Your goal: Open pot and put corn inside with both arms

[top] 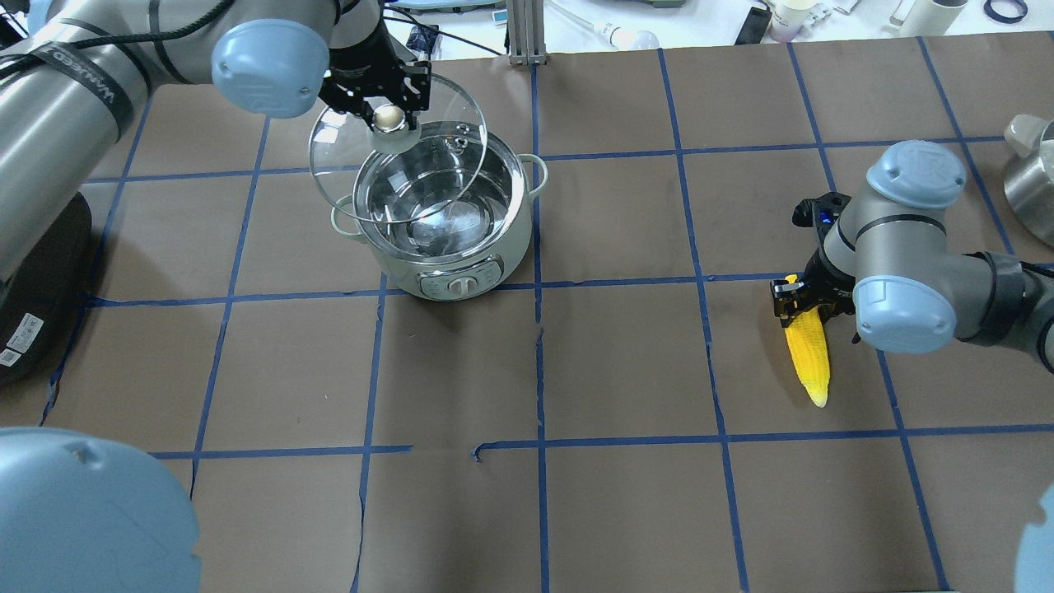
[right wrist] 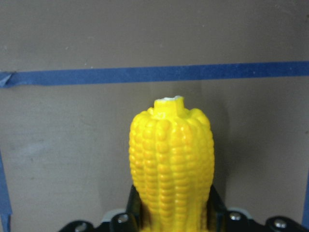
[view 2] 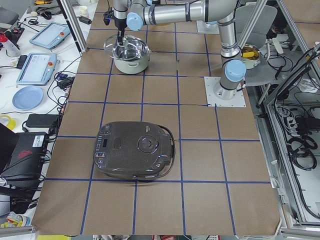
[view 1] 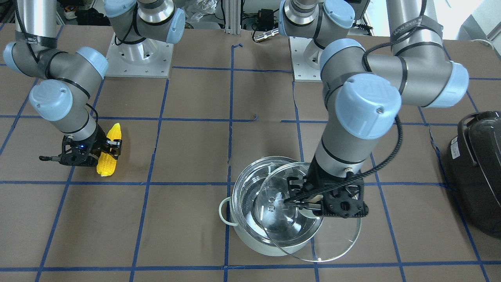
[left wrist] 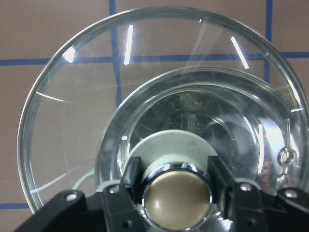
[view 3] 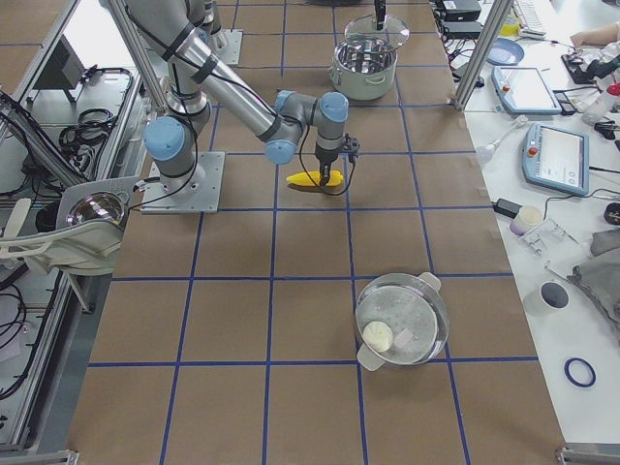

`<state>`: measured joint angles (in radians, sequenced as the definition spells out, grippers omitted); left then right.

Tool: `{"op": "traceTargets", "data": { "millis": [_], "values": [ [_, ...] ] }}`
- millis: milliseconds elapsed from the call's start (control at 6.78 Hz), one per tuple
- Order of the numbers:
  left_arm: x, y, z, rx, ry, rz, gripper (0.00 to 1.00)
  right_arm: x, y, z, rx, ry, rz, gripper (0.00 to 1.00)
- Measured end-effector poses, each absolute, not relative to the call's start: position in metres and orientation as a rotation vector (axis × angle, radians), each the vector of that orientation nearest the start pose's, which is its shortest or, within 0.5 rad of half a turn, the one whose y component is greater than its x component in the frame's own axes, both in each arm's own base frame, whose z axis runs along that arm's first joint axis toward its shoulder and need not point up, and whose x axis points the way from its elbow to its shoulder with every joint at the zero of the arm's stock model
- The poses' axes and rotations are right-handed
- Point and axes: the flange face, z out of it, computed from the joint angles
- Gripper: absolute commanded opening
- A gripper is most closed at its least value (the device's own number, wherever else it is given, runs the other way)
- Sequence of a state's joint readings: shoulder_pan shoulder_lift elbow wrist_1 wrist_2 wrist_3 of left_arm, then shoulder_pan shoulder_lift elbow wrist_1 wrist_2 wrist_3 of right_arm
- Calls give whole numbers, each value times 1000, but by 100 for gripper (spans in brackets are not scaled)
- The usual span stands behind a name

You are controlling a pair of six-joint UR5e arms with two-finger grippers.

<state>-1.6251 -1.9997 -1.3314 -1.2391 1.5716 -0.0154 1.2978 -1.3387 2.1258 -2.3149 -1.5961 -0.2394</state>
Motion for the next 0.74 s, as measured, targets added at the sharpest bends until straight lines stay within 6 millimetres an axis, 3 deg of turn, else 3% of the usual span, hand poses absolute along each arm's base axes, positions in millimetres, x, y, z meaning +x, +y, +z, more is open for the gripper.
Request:
{"op": "traceTargets", "data": {
  "millis": [295, 590, 738],
  "values": [
    [-90, -670, 395, 225, 3115, -150, 0, 19, -514, 231, 38, 3147, 78, 11],
    [-7, -664, 374, 378, 3102, -68, 0, 86, -568, 302, 7, 3151, 29, 15],
    [29, -655, 358, 408, 3107, -18, 0, 124, -599, 328, 9, 3151, -6, 17]
  ]
}}
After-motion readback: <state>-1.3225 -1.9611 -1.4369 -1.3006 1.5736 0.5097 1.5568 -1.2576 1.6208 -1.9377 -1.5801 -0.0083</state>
